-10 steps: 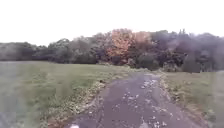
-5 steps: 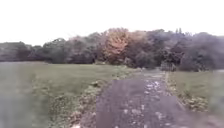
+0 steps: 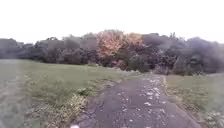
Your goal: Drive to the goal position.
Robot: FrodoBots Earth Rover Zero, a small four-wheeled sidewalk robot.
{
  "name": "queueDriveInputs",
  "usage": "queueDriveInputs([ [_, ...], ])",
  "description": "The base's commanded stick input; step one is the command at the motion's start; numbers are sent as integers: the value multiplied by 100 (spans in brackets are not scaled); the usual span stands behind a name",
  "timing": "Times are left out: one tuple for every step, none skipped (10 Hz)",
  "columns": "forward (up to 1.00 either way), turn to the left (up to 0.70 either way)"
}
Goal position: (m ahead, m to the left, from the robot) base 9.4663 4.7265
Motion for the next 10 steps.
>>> queueDriveInputs([
  [98,0],
  [98,0],
  [98,0],
  [98,-7],
  [98,-23],
  [98,-38],
  [98,-39],
  [98,-39],
  [98,-39],
  [98,-39],
])
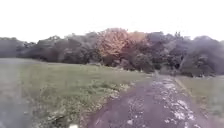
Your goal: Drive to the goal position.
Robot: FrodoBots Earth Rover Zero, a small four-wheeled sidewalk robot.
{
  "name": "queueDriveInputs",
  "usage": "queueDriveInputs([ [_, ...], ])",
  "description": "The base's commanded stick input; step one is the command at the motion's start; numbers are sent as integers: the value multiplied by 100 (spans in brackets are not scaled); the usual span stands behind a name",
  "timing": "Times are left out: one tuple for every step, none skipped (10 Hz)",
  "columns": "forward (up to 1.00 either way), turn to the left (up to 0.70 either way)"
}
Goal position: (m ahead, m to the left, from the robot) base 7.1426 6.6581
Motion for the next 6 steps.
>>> queueDriveInputs([
  [98,-39],
  [98,-39],
  [98,-39],
  [98,-39],
  [98,-39],
  [98,-33],
])
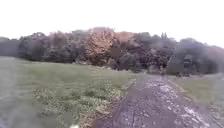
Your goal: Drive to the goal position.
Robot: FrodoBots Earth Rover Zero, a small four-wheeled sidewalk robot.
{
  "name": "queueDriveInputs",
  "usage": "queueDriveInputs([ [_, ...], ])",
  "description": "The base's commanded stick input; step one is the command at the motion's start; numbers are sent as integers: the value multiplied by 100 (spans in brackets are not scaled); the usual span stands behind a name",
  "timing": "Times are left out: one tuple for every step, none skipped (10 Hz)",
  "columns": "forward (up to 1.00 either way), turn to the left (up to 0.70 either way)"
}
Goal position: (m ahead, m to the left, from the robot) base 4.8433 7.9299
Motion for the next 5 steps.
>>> queueDriveInputs([
  [98,-26],
  [98,-17],
  [98,-7],
  [98,6],
  [98,23],
])
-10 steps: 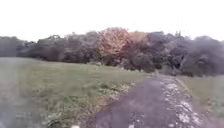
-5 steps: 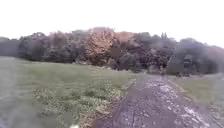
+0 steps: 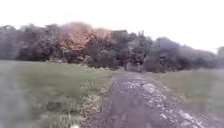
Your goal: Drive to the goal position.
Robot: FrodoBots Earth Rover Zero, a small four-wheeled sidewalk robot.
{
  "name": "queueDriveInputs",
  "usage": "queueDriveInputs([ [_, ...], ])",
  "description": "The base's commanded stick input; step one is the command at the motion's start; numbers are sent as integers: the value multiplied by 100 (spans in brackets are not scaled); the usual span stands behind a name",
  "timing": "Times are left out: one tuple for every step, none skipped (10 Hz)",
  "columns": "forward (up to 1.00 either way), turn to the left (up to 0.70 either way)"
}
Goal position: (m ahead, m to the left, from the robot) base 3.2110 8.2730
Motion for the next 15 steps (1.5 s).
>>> queueDriveInputs([
  [98,39],
  [98,39],
  [98,39],
  [98,39],
  [98,39],
  [98,39],
  [98,39],
  [98,39],
  [98,39],
  [98,39],
  [98,39],
  [98,39],
  [98,39],
  [98,39],
  [98,39],
])
